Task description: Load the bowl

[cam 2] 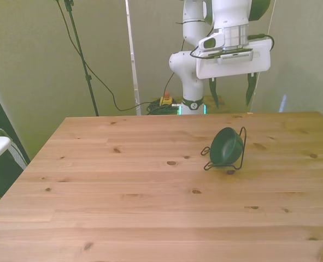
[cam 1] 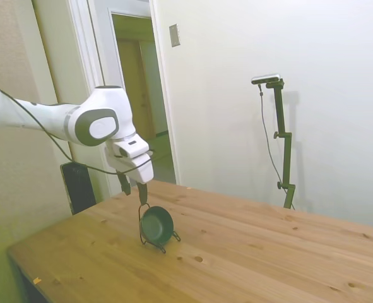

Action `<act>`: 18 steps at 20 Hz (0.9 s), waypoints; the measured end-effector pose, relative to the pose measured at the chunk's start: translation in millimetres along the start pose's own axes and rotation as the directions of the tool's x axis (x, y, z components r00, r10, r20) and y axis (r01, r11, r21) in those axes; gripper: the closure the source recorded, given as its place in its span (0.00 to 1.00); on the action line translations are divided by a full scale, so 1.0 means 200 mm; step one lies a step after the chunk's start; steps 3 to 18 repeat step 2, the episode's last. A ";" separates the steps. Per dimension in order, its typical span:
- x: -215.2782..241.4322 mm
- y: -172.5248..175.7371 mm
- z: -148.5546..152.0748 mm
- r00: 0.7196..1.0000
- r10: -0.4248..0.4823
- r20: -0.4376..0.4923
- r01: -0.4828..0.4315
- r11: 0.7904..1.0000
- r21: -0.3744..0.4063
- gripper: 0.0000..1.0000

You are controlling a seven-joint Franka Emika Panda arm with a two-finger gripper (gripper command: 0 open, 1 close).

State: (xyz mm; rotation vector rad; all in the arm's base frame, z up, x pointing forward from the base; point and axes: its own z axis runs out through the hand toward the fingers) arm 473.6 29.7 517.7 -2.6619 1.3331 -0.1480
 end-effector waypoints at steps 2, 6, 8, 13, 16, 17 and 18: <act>-0.10 0.08 0.01 1.000 -0.016 -0.003 0.015 1.000 -0.009 0.00; -0.10 0.08 0.01 1.000 -0.016 -0.003 0.015 1.000 -0.009 0.00; -0.10 0.08 0.01 1.000 -0.016 -0.003 0.015 1.000 -0.009 0.00; -0.10 0.08 0.01 1.000 -0.016 -0.003 0.015 1.000 -0.009 0.00; -0.10 0.08 0.01 1.000 -0.016 -0.003 0.015 1.000 -0.009 0.00; -0.10 0.08 0.01 1.000 -0.016 -0.003 0.015 1.000 -0.009 0.00; -0.10 0.08 0.01 1.000 -0.016 -0.003 0.015 1.000 -0.009 0.00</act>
